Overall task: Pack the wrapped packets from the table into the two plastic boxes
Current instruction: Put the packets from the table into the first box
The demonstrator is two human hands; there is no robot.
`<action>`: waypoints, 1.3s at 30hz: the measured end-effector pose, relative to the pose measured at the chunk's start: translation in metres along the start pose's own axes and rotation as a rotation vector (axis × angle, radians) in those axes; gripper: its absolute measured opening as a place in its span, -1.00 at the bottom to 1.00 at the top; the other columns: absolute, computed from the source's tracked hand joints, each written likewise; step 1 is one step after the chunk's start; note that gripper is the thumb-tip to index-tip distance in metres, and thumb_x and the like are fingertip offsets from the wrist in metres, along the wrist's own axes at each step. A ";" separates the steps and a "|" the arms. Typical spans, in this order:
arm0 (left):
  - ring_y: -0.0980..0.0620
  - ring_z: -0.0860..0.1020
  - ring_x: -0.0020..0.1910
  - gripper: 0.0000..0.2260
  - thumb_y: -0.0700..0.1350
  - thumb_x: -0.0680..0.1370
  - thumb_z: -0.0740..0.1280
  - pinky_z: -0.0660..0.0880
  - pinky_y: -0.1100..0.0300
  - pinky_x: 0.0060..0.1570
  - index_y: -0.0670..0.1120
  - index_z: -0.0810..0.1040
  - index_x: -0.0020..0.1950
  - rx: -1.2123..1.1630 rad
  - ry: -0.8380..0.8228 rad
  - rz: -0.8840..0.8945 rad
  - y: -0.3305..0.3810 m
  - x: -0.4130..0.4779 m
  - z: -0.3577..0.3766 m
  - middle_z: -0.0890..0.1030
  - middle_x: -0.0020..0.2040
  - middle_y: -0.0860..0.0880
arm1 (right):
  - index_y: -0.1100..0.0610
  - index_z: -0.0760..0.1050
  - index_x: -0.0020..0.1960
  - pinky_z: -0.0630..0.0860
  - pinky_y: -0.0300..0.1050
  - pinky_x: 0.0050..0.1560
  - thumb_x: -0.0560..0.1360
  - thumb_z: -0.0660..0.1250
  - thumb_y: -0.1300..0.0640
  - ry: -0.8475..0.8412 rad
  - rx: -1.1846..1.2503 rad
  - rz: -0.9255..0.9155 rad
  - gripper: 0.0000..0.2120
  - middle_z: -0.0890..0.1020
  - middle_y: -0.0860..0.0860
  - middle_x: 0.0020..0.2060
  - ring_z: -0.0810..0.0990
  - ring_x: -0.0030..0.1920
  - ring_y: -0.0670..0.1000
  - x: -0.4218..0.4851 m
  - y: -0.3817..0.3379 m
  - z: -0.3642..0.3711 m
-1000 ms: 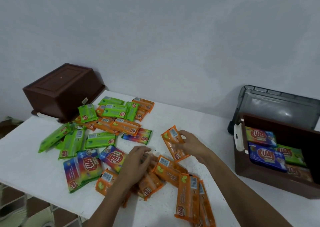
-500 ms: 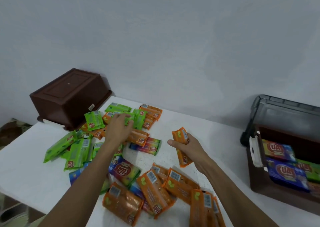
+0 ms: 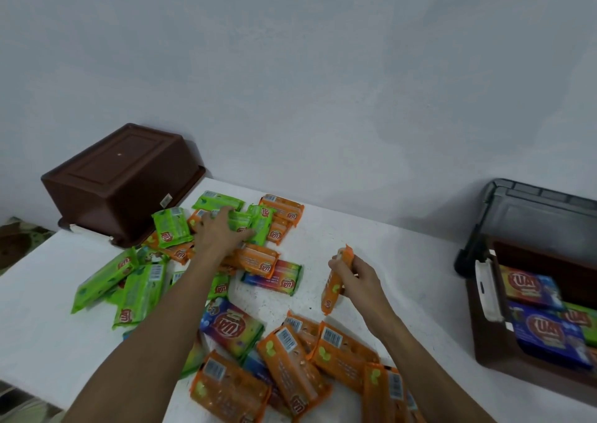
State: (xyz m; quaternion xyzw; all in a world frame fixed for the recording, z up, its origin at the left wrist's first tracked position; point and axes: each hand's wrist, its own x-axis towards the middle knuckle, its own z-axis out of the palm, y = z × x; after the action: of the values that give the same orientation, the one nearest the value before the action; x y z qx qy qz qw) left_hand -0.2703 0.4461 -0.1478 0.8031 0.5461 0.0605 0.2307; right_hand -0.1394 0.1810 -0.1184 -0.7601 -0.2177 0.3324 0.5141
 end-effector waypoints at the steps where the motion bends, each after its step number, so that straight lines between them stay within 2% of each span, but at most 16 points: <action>1: -0.27 0.23 0.42 -0.27 0.29 0.35 0.44 0.30 -0.16 0.34 0.10 0.29 0.44 -0.033 0.006 0.004 -0.001 -0.001 -0.001 0.27 0.44 -0.24 | 0.08 0.56 0.04 0.55 0.11 0.18 0.54 0.31 -0.09 -0.002 -0.003 0.004 -0.76 0.60 0.14 0.05 0.58 0.07 0.09 -0.001 -0.001 0.000; 3: -0.26 0.24 0.41 -0.30 0.25 0.34 0.45 0.30 -0.15 0.34 0.11 0.32 0.42 -0.112 0.030 0.020 0.000 -0.006 -0.004 0.29 0.42 -0.23 | -0.01 0.53 0.04 0.54 0.00 0.07 0.56 0.30 -0.06 -0.009 -0.003 0.007 -0.84 0.61 0.05 0.04 0.57 0.01 0.01 -0.002 -0.003 -0.002; 6: -0.21 0.27 0.41 -0.35 0.24 0.35 0.43 0.33 -0.18 0.32 0.12 0.34 0.39 -0.243 0.095 0.090 0.004 -0.016 -0.010 0.33 0.42 -0.18 | -0.01 0.51 0.13 0.57 -0.10 -0.16 0.60 0.27 0.05 0.000 0.046 0.021 -0.87 0.61 0.01 -0.02 0.59 -0.06 0.00 -0.002 -0.003 -0.009; 8: -0.12 0.32 0.38 -0.39 0.20 0.39 0.43 0.37 -0.14 0.29 0.10 0.36 0.38 -0.382 0.148 0.156 0.010 -0.026 -0.016 0.37 0.40 -0.09 | -0.01 0.51 0.20 0.61 -0.13 -0.18 0.60 0.28 0.11 -0.021 0.118 0.047 -0.81 0.62 0.02 0.03 0.63 0.01 0.02 -0.002 -0.001 -0.015; 10: -0.02 0.38 0.31 -0.49 0.09 0.45 0.43 0.39 0.01 0.23 0.10 0.39 0.37 -0.589 0.153 0.189 0.019 -0.039 -0.021 0.41 0.36 -0.01 | 0.02 0.50 0.26 0.63 -0.10 -0.14 0.58 0.33 0.18 -0.053 0.189 0.056 -0.73 0.64 0.05 0.07 0.66 0.05 0.05 -0.003 0.001 -0.022; 12: 0.01 0.46 0.22 -0.62 0.01 0.50 0.40 0.45 0.06 0.17 0.15 0.43 0.30 -0.886 0.088 0.149 0.029 -0.051 -0.024 0.46 0.29 0.00 | 0.07 0.49 0.28 0.64 -0.05 -0.08 0.55 0.36 0.24 -0.077 0.262 0.057 -0.69 0.65 0.09 0.09 0.68 0.06 0.08 -0.004 0.002 -0.028; 15: -0.08 0.54 0.18 -0.84 -0.10 0.58 0.26 0.45 -0.09 0.26 0.08 0.48 0.14 -1.367 -0.107 -0.014 0.041 -0.068 -0.026 0.55 0.18 -0.09 | 0.12 0.50 0.23 0.65 0.02 -0.03 0.52 0.37 0.33 -0.108 0.380 0.074 -0.69 0.65 0.15 0.10 0.69 0.06 0.13 -0.008 0.002 -0.037; 17: -0.19 0.53 0.23 -0.82 -0.10 0.58 0.21 0.41 -0.18 0.29 -0.06 0.48 0.16 -1.656 -0.283 -0.099 0.043 -0.076 -0.025 0.56 0.19 -0.19 | 0.16 0.50 0.21 0.65 0.07 -0.01 0.51 0.36 0.38 -0.119 0.441 0.081 -0.69 0.63 0.17 0.11 0.69 0.06 0.16 -0.011 0.000 -0.043; 18: -0.22 0.52 0.25 -0.78 -0.09 0.58 0.21 0.42 -0.19 0.28 -0.11 0.46 0.20 -1.722 -0.347 -0.105 0.044 -0.081 -0.023 0.55 0.21 -0.23 | 0.18 0.50 0.20 0.65 0.09 -0.01 0.50 0.36 0.40 -0.121 0.463 0.082 -0.69 0.63 0.18 0.12 0.69 0.06 0.18 -0.012 0.000 -0.046; 21: -0.24 0.56 0.20 -0.70 -0.12 0.61 0.24 0.51 -0.13 0.20 -0.21 0.42 0.30 -1.672 -0.400 -0.050 0.052 -0.095 -0.018 0.55 0.26 -0.28 | 0.21 0.48 0.19 0.65 0.10 -0.04 0.48 0.36 0.44 -0.113 0.504 0.068 -0.68 0.60 0.21 0.14 0.68 0.06 0.21 -0.018 -0.005 -0.055; 24: -0.24 0.59 0.16 -0.61 -0.18 0.61 0.26 0.57 -0.10 0.10 -0.21 0.32 0.42 -1.667 -0.391 -0.012 0.066 -0.110 -0.013 0.57 0.24 -0.26 | 0.19 0.45 0.21 0.65 0.10 -0.04 0.49 0.35 0.43 -0.090 0.480 0.036 -0.66 0.60 0.20 0.13 0.69 0.04 0.20 -0.026 -0.011 -0.068; 29: -0.04 0.59 0.05 -0.49 -0.12 0.57 0.32 0.50 0.07 0.07 -0.15 0.19 0.44 -1.519 -0.372 0.021 0.099 -0.133 0.000 0.62 0.08 -0.10 | 0.13 0.45 0.18 0.65 0.07 -0.06 0.50 0.31 0.44 -0.052 0.436 -0.046 -0.67 0.63 0.15 0.06 0.70 -0.01 0.14 -0.043 -0.023 -0.101; 33: -0.04 0.60 0.03 -0.90 -0.18 0.60 0.27 0.52 0.08 0.06 -0.09 0.50 0.10 -1.499 -0.398 0.137 0.139 -0.159 0.017 0.67 -0.02 -0.06 | 0.14 0.48 0.14 0.67 0.07 -0.07 0.51 0.31 0.39 0.017 0.456 -0.059 -0.74 0.64 0.13 0.03 0.72 -0.07 0.10 -0.057 -0.027 -0.139; 35: -0.08 0.61 0.08 -0.89 -0.18 0.60 0.27 0.54 0.05 0.09 -0.11 0.56 0.07 -1.472 -0.427 0.202 0.161 -0.170 0.028 0.68 0.01 -0.09 | 0.16 0.49 0.17 0.67 0.07 -0.06 0.52 0.34 0.33 0.062 0.452 -0.065 -0.75 0.64 0.15 0.04 0.72 -0.05 0.11 -0.064 -0.026 -0.161; 39: -0.07 0.63 0.03 -0.84 -0.20 0.59 0.29 0.60 0.12 -0.03 -0.22 0.56 0.12 -1.455 -0.427 0.200 0.208 -0.192 0.053 0.66 0.02 -0.15 | 0.16 0.48 0.19 0.66 0.01 -0.15 0.53 0.35 0.31 0.147 0.400 -0.090 -0.75 0.63 0.17 0.05 0.71 -0.06 0.10 -0.072 -0.017 -0.214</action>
State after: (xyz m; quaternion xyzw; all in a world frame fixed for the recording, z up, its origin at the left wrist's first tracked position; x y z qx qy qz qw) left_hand -0.1513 0.1944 -0.0744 0.4885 0.2369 0.2692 0.7955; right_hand -0.0328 0.0029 -0.0285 -0.6546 -0.1433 0.2893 0.6836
